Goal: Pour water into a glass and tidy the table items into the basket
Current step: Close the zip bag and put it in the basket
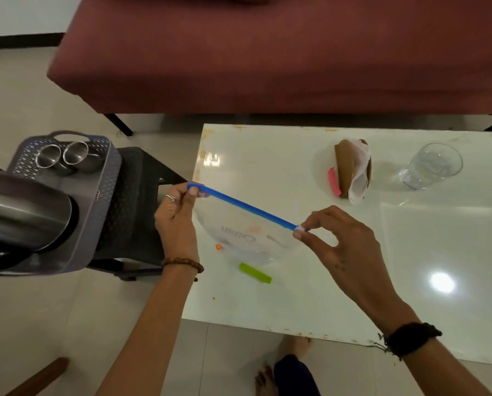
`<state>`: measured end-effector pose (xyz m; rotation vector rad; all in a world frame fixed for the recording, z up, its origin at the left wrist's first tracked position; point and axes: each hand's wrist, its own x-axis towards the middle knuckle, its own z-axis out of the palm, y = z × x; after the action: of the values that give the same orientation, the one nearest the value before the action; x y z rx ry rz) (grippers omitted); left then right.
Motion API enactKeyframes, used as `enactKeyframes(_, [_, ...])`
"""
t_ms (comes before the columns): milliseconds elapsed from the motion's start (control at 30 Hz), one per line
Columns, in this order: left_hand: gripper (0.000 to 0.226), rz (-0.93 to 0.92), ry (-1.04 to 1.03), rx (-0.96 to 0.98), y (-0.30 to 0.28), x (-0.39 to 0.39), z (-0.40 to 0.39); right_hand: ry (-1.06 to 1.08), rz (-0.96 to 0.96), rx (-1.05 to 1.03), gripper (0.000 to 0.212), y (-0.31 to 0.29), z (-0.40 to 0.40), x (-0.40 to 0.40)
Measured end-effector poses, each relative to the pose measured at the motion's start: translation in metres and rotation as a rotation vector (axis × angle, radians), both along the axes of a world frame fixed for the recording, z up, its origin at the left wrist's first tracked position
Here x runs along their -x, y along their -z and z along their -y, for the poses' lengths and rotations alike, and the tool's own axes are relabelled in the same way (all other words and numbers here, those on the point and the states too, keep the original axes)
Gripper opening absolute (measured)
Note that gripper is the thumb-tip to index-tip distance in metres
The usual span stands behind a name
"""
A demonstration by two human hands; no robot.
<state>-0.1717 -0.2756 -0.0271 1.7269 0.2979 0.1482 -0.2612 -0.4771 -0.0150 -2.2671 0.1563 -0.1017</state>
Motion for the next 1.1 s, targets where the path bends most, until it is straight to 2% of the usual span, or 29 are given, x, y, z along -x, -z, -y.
enactKeyframes(133, [0.019, -0.101, 0.001, 0.112, 0.014, -0.010, 0.008, 0.029, -0.021, -0.157, 0.010, 0.008, 0.002, -0.006])
enactKeyframes(200, [0.018, -0.162, 0.033, 0.208, 0.020, -0.016, 0.009, 0.039, -0.072, -0.360, 0.012, 0.014, 0.007, -0.009])
enactKeyframes(267, [0.020, -0.218, 0.080, 0.252, 0.025, -0.024, 0.008, -0.024, -0.200, -0.619, 0.028, 0.021, 0.013, -0.014])
enactKeyframes(300, [0.021, -0.245, 0.088, 0.275, 0.028, -0.029, 0.007, -0.069, -0.272, -0.680, 0.038, 0.027, 0.016, -0.017])
enactKeyframes(367, [0.025, -0.310, 0.098, 0.334, 0.034, -0.039, 0.005, -0.123, -0.363, -0.618, 0.046, 0.041, 0.018, -0.022])
enactKeyframes(500, [0.041, -0.343, 0.159, 0.406, 0.040, -0.051, 0.002, -0.089, -0.400, -0.346, 0.017, 0.063, 0.010, -0.035])
enactKeyframes(567, [0.027, -0.298, 0.156, 0.393, 0.042, -0.054, -0.006, -0.143, -0.395, -0.274, 0.027, 0.062, -0.001, -0.045])
enactKeyframes(633, [0.014, -0.284, 0.067, 0.373, 0.046, -0.055, -0.019, -0.209, -0.354, -0.170, 0.043, 0.059, -0.016, -0.057])
enactKeyframes(700, [0.010, -0.286, -0.055, 0.371, 0.050, -0.055, -0.033, -0.263, -0.301, -0.100, 0.058, 0.051, -0.032, -0.068])
enactKeyframes(767, [0.013, -0.253, -0.095, 0.366, 0.052, -0.052, -0.050, -0.294, -0.231, -0.060, 0.061, 0.041, -0.053, -0.083])
enactKeyframes(900, [0.026, -0.232, -0.106, 0.368, 0.050, -0.048, -0.089, -0.293, -0.145, -0.131, 0.058, 0.019, -0.096, -0.115])
enactKeyframes(1033, [0.043, -0.134, -0.129, 0.359, 0.033, -0.058, -0.135, -0.338, -0.089, -0.299, 0.025, 0.007, -0.160, -0.156])
enactKeyframes(1100, [0.049, -0.053, -0.167, 0.351, 0.023, -0.067, -0.160, -0.400, -0.064, -0.296, 0.024, 0.003, -0.200, -0.182])
